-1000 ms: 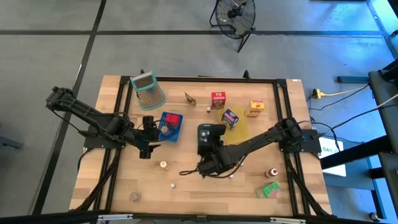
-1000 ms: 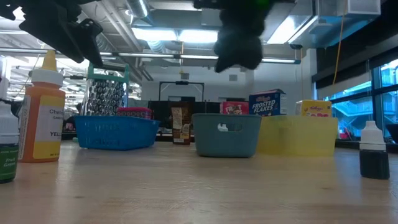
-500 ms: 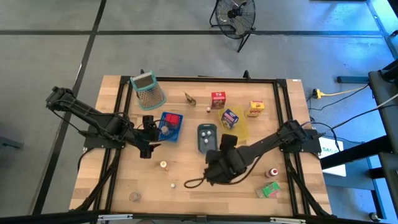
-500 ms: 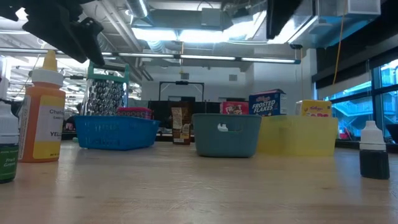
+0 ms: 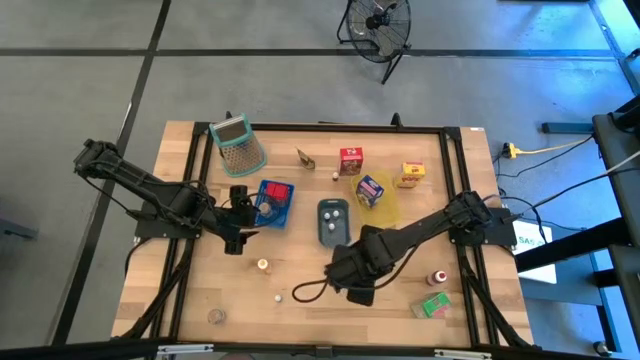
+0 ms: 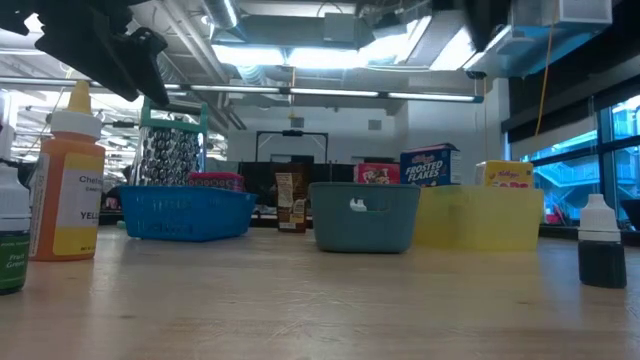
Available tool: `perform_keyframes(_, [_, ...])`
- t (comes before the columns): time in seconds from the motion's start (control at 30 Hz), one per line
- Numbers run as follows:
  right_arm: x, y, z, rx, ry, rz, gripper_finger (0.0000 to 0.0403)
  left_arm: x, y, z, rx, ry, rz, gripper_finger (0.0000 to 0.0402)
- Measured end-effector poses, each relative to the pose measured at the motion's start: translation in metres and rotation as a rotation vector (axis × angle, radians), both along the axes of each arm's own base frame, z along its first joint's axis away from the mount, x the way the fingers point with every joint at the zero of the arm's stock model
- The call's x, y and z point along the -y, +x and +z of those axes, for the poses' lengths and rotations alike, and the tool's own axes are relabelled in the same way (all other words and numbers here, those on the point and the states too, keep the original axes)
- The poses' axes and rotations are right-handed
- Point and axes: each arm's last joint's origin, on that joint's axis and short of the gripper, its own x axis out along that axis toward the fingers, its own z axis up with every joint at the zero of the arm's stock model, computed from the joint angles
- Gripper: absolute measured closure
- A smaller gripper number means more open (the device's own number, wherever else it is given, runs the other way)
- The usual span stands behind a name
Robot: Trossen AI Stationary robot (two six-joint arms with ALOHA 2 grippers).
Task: Pick & Place Kitchen Items
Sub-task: Put the yellow cereal box into the yellow bin
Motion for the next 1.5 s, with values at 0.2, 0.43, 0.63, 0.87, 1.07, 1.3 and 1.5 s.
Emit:
perform_keyframes(0.2, [-0.001,-0.004,0.0,-0.102,0.114,-0.148,0.0229,0.0,0.0,0.0,-0.002,0.01,-0.011,0.0123])
perform_keyframes(0.43, [0.0,-0.004,0.001,-0.154,0.19,-0.231,0.0247,0.0,0.0,0.0,-0.003,0.011,-0.012,0.0123])
perform_keyframes(0.63, [0.015,0.003,0.0,-0.127,0.174,-0.143,0.0262,0.0,0.0,0.0,-0.003,0.012,-0.012,0.0123])
perform_keyframes(0.87, [0.034,0.015,0.0,-0.062,0.16,0.033,0.0263,0.0,0.0,0.0,-0.003,0.012,-0.012,0.0123])
perform_keyframes(1.07, [0.058,0.017,0.007,-0.052,0.113,0.049,0.0263,0.0,0.0,0.0,-0.003,0.012,-0.012,0.0123])
perform_keyframes(1.3, [0.08,-0.032,0.083,0.201,-0.001,0.1,0.0263,0.0,0.0,0.0,-0.002,0.003,-0.004,0.0123])
perform_keyframes(1.5, [0.109,-0.105,0.147,0.485,-0.132,-0.117,0.0263,0.001,0.0,-0.001,-0.01,-0.038,0.003,0.0123])
